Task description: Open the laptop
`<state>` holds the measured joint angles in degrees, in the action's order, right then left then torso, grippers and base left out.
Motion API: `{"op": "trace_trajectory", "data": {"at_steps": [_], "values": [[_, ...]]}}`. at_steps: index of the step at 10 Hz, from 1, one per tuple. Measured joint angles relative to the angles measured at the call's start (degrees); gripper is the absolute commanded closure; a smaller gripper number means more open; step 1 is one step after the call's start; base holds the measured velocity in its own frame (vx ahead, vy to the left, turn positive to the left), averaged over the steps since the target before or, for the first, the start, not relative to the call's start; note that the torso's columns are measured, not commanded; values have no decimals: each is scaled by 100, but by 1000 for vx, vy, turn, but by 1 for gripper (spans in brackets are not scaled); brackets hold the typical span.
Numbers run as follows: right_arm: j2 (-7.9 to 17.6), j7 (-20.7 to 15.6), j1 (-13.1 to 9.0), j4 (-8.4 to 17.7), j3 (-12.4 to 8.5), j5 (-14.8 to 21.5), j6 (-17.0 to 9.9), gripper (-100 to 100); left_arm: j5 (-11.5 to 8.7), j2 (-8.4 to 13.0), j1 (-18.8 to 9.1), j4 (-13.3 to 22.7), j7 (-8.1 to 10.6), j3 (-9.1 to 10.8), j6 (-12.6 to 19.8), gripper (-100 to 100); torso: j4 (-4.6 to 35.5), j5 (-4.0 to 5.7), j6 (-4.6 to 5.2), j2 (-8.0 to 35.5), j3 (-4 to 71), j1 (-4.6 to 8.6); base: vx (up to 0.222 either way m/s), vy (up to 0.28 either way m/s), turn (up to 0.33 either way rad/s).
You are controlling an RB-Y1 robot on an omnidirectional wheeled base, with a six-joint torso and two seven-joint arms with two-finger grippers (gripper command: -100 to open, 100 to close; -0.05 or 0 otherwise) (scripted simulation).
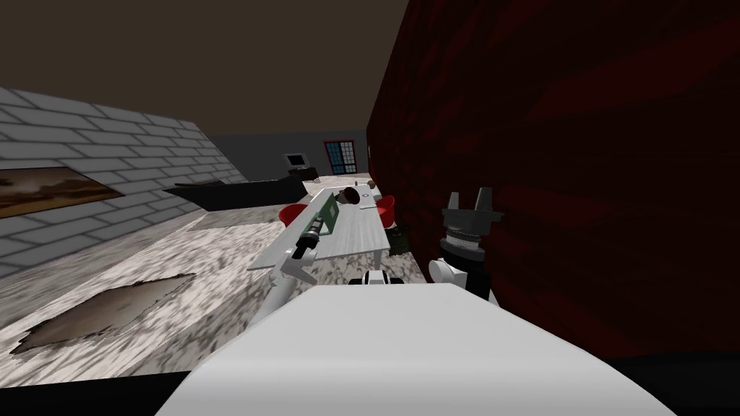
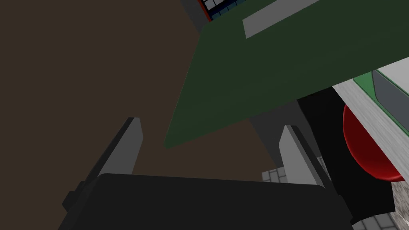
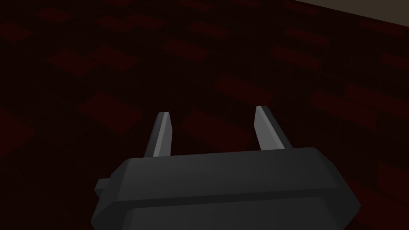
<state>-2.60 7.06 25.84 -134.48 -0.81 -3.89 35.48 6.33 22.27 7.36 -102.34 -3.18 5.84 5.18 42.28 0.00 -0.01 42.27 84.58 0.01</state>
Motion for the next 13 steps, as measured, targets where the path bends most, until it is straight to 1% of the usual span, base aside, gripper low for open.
{"op": "trace_trajectory", "data": {"at_steps": [1, 3, 5, 7, 9, 10, 11, 12, 13], "values": [[0, 0, 0, 0, 0, 0, 0, 0, 6, 3, -4, 10, -5, 1, 16, -100, 1, -1, -2, 4, -2, -5, -68, 33, -224], [1, 0, -3, 1, 0, 0, -1, 0, 156, -162, -336, 337, -99, 245, 72, -100, 8, -6, 18, 27, -17, -10, -149, 55, -317], [1, 0, -2, 1, 0, 0, -1, 0, 215, -189, -608, 659, -130, 474, 88, -100, -1, 0, 1, -5, 2, 1, -102, 40, -179], [1, 0, -1, 0, 0, 0, 0, 0, 333, -313, -902, 947, -203, 685, 141, -100, -4, 1, 2, -11, 8, 4, -102, 34, -206], [1, 0, -1, 1, -1, 0, 0, 0, 413, -372, -1177, 1308, -251, 911, 130, -100, 2, -1, 1, 6, -4, -2, -111, 32, -226], [1, 0, -1, 1, -1, 0, 0, 0, 471, -435, -1310, 1446, -284, 1018, 139, -100, 2, 0, 1, 6, -4, 0, -50, 15, -44], [1, 0, 0, 0, -1, 0, 0, 0, 478, -442, -1324, 1459, -293, 1029, 145, 100, -2, 1, -4, -11, 6, 2, 71, -15, 313], [0, 0, 3, -1, -1, 0, 0, 0, 440, -406, -1238, 1301, -276, 925, 145, 100, -19, -6, -30, -37, 21, -3, 135, -48, 341], [0, 0, 3, -1, -1, 0, 1, 0, 400, -364, -1106, 1173, -254, 823, 107, 100, -24, -16, -24, -41, 25, -18, 128, -37, 219]]}}
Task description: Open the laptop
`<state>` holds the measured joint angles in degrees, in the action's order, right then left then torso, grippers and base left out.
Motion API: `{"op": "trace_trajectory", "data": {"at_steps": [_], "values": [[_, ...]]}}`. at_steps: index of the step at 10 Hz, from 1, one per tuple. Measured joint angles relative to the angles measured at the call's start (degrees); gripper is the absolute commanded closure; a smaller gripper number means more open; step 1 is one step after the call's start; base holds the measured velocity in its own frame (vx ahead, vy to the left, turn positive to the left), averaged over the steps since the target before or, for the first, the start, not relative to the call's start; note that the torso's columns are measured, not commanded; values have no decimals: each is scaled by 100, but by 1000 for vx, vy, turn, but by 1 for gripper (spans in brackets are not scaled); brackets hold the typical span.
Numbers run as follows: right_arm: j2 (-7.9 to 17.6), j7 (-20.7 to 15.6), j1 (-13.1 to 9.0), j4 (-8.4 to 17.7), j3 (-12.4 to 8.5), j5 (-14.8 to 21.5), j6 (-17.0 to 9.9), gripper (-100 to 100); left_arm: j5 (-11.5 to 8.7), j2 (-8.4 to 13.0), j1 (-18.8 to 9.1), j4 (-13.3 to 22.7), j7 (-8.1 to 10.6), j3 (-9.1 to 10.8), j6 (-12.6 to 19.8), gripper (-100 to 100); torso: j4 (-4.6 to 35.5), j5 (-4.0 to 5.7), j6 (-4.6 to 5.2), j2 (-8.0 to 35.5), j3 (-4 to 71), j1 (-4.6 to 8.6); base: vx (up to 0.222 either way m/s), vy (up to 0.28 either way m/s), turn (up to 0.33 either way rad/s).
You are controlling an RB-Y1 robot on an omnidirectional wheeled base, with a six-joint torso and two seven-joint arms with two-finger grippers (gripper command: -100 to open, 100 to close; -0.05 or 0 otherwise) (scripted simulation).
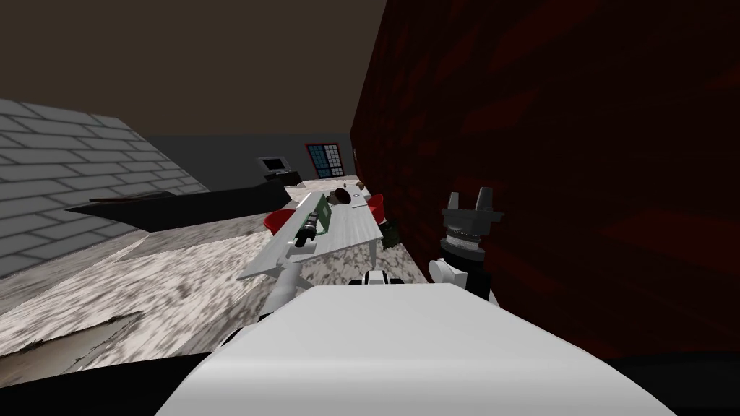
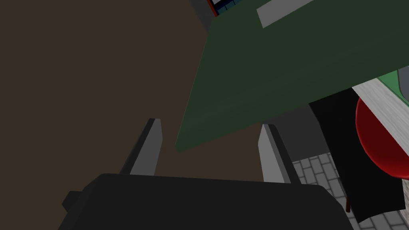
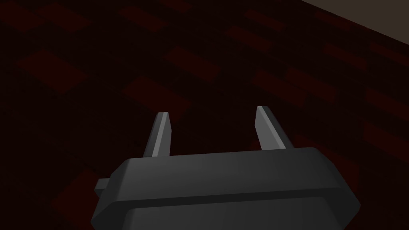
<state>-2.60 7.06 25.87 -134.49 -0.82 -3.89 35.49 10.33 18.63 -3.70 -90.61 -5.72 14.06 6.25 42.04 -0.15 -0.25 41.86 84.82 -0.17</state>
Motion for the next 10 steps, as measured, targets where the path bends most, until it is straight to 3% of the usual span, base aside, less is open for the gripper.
{"op": "trace_trajectory", "data": {"at_steps": [7, 8, 10], "values": [[1, 0, -2, 1, 0, 0, 0, 0, -335, 349, 968, -1115, 200, -696, -125, 100, -19, -24, 36, 36, -24, 10, 103, -31, 180], [1, 0, -3, 1, 0, 0, -1, 0, -336, 356, 982, -1141, 199, -703, -144, 100, -2, -12, 42, 35, -22, 0, 0, 62, 8], [2, 0, -3, 1, -1, 0, -1, 0, -530, 230, 909, -1079, 368, -706, -159, 100, 10, -13, 30, 22, -16, -38, -13, 129, -18]]}}
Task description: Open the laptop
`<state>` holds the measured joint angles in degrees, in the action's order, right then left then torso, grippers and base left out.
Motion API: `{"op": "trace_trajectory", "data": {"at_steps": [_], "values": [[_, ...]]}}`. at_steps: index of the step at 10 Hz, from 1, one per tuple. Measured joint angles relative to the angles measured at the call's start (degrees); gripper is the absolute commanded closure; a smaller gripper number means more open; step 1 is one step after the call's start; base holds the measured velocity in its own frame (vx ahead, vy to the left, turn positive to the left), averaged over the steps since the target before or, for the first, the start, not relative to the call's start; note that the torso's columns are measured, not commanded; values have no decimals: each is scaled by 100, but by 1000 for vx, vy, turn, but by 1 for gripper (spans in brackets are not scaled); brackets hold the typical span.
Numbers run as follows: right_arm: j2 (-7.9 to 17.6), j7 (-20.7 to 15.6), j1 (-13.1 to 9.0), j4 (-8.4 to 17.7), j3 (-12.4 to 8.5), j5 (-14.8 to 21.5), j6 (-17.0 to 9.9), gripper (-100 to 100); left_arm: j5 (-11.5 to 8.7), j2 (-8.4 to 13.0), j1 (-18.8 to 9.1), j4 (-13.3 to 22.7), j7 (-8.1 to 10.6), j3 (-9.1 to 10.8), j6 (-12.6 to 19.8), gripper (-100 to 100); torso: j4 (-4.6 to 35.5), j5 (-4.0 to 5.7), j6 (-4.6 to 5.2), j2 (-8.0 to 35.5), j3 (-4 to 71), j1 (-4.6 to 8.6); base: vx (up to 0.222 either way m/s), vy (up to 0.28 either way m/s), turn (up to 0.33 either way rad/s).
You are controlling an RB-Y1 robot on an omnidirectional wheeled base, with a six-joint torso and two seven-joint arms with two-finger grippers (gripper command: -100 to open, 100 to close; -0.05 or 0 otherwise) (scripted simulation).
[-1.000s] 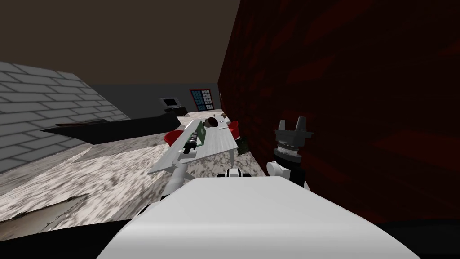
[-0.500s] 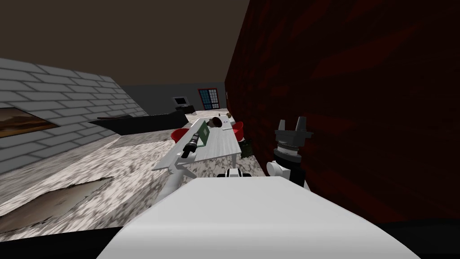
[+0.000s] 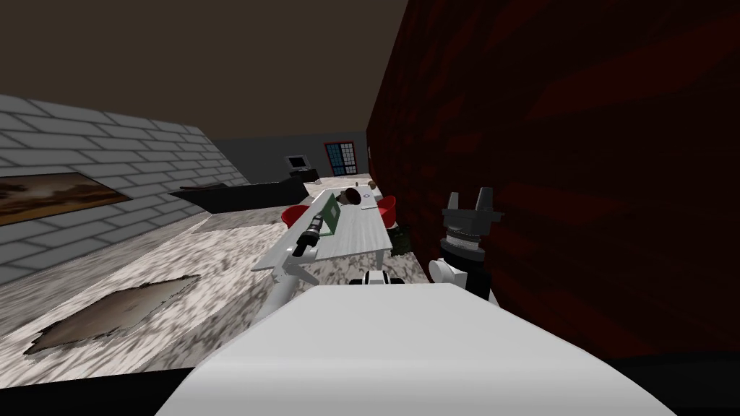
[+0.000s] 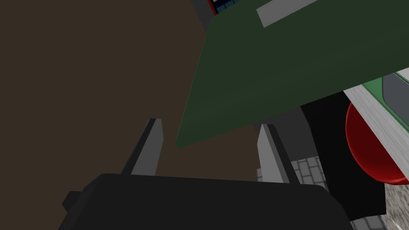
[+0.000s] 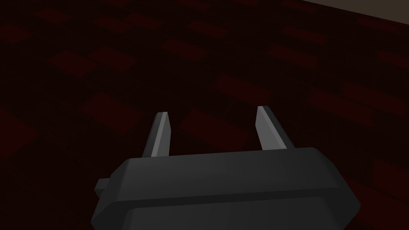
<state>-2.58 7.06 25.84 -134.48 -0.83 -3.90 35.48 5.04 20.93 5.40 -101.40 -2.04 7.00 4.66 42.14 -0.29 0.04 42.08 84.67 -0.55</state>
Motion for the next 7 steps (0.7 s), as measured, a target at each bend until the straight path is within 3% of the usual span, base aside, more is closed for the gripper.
{"op": "trace_trajectory", "data": {"at_steps": [6, 7], "values": [[0, 0, 0, 0, 0, 0, 0, 0, -609, -406, -214, 152, 588, -23, 28, 100, -16, 0, -1, -33, 22, 7, -6, 107, -3], [-1, 0, 1, 0, 0, 0, 0, 0, -621, -411, -219, 140, 613, -23, 21, 100, -11, 12, -2, -26, 18, 41, -40, 50, -55]]}}
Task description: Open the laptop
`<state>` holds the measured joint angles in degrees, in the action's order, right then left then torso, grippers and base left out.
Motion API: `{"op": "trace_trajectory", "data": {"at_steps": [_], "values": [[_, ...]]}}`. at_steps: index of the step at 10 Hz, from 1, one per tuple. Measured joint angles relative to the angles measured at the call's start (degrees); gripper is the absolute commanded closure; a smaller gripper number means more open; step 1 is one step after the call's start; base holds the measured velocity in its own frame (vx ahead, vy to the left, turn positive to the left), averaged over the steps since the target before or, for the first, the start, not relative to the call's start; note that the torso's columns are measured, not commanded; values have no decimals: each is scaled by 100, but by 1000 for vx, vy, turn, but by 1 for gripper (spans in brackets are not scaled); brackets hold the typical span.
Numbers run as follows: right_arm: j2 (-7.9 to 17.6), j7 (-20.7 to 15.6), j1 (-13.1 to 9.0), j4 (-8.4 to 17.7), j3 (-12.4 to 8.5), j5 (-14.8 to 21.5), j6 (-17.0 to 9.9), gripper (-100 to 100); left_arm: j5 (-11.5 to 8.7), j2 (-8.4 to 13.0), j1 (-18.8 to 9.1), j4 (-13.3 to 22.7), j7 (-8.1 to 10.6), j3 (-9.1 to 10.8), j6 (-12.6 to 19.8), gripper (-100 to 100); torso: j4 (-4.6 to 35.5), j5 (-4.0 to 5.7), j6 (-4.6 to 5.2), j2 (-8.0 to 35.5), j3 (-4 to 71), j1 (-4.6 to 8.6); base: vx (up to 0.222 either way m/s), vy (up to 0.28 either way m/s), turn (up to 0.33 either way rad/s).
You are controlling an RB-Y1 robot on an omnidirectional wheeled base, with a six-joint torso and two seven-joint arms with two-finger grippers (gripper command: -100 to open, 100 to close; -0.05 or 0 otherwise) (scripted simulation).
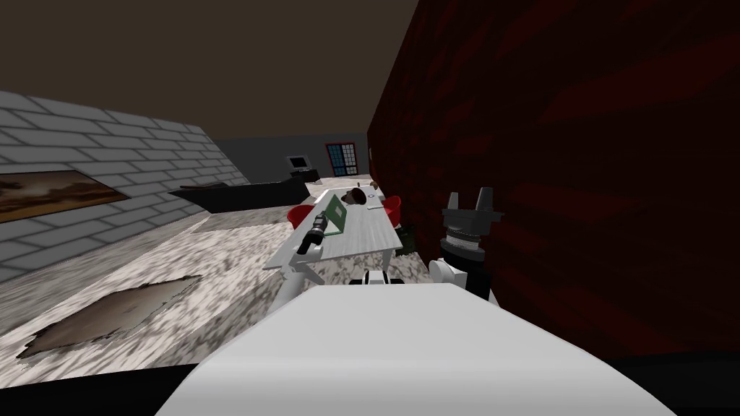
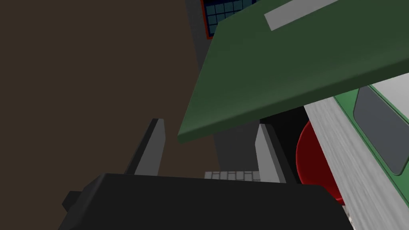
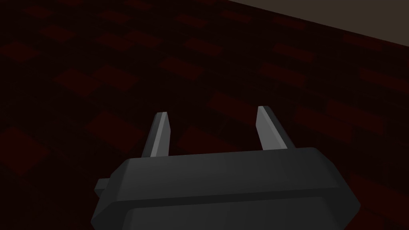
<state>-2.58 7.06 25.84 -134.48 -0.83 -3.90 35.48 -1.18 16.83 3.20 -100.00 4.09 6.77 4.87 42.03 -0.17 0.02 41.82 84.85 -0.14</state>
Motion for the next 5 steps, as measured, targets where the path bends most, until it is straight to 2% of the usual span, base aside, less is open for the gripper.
{"op": "trace_trajectory", "data": {"at_steps": [5], "values": [[0, 0, -1, 0, 0, 0, 0, 0, -188, -259, -309, 581, 160, 263, -286, 100, 7, 12, 18, 8, -5, 25, -51, 67, -67]]}}
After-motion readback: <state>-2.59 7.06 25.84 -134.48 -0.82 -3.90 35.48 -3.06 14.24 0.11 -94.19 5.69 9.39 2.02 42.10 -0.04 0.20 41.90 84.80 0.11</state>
